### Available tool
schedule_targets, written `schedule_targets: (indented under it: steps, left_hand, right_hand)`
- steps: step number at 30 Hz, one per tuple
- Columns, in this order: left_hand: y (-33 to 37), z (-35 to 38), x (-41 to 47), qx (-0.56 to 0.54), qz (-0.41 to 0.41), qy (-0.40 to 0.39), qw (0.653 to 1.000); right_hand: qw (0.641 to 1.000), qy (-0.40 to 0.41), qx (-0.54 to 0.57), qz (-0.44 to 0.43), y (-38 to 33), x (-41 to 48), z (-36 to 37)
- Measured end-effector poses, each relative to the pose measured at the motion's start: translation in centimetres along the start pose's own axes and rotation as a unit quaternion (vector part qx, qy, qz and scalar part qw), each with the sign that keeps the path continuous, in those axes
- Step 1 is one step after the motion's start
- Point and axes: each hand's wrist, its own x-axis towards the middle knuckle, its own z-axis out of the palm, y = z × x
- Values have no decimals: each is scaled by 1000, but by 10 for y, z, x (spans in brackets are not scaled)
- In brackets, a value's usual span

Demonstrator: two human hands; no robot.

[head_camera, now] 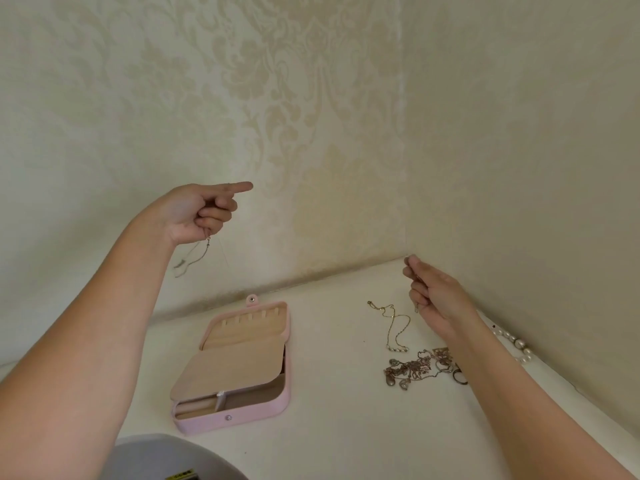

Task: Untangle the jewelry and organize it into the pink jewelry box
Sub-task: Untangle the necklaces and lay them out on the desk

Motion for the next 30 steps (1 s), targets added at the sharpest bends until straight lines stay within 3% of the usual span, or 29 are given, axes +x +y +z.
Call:
schedule_targets:
  steps: [4,12,18,22,26,30]
  left_hand:
    - [13,7,-3,80,-23,-23,996]
    - [40,31,10,238,-48,11,970]
    - [39,66,37,328,31,16,944]
    - [31,76,39,351,79,-62,931]
    - [28,78,22,392,60,-167,903]
    - [37,77,-2,387,63,-206,896]
  right_hand:
    - [997,-25,-56,-38,-8,-8,11]
    - [989,-17,-124,-84,-15,-20,23]
    - [984,19,-141,-104,-18,-20,19]
    - [982,27,-152,-113,-22,-18,16]
    - [982,18,-154,-111,-20,-19,18]
    - [980,5,-164,-108,-18,-22,22]
